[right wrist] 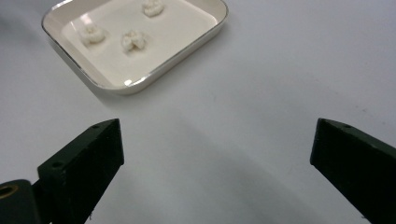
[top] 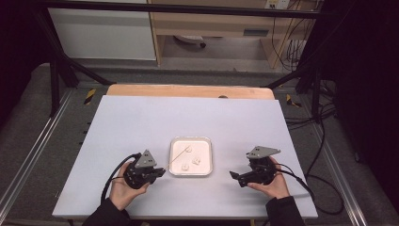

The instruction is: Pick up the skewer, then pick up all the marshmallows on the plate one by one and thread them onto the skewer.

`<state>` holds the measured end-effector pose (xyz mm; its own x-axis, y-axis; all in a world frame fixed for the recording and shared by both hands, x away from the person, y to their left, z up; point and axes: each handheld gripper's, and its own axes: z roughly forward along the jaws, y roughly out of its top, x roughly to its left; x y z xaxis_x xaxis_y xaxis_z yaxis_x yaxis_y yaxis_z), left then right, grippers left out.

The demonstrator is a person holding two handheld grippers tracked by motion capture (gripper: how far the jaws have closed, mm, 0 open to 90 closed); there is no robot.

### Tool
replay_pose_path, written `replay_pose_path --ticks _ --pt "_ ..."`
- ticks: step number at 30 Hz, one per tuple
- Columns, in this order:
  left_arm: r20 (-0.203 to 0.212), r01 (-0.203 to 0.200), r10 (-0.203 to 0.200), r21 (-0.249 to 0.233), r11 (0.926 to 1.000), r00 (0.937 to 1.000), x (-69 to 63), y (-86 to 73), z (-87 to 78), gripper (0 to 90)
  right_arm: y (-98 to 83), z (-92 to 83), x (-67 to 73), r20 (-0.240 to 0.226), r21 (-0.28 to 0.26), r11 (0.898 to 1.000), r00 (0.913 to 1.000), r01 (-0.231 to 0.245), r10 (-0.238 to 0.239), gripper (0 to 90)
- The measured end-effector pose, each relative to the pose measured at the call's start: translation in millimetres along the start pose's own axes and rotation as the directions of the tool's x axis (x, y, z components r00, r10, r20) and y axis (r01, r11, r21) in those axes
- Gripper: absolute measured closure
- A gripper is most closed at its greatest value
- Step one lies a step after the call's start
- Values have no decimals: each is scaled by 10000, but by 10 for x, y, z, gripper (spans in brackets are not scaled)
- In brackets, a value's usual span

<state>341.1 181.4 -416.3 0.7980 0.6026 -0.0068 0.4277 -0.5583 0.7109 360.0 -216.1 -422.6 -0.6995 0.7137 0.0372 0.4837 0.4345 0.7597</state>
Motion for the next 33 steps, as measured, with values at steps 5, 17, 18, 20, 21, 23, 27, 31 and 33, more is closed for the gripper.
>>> replay_pose_path --ticks 5,17,18,20,21,23,27,31,33 --pt "-165 271 -276 -318 9991 9995 13 -79 -25 885 76 18 19 43 -240 9984 9987 -503 504 11" --pt "-34 800 -807 -944 9923 9967 41 -220 -42 885 353 226 183 -271 -570 9959 9973 -700 686 8" --pt "-11 850 -855 -972 9916 9963 45 -228 -44 884 385 248 200 -275 -618 9954 9971 -729 713 9" --pt "-44 872 -881 -1000 9912 9961 50 -248 -53 885 427 282 217 -293 -686 9945 9966 -787 768 9" --pt "-42 874 -882 -993 9912 9961 53 -254 -55 884 459 307 229 -275 -687 9946 9967 -782 765 9" --pt "-48 898 -907 -1021 9907 9959 58 -265 -57 884 525 363 253 -235 -721 9944 9969 -770 755 10" --pt "-8 968 -974 -1022 9900 9952 59 -277 -53 884 586 440 287 -339 -782 9936 9963 -812 788 10" --pt "-54 983 -995 -1099 9891 9950 62 -282 -62 884 657 583 340 -494 -646 9951 9962 -755 724 10" --pt "-74 1028 -1043 -1125 9883 9945 67 -287 -68 884 702 675 372 -539 -652 9953 9962 -714 679 22"
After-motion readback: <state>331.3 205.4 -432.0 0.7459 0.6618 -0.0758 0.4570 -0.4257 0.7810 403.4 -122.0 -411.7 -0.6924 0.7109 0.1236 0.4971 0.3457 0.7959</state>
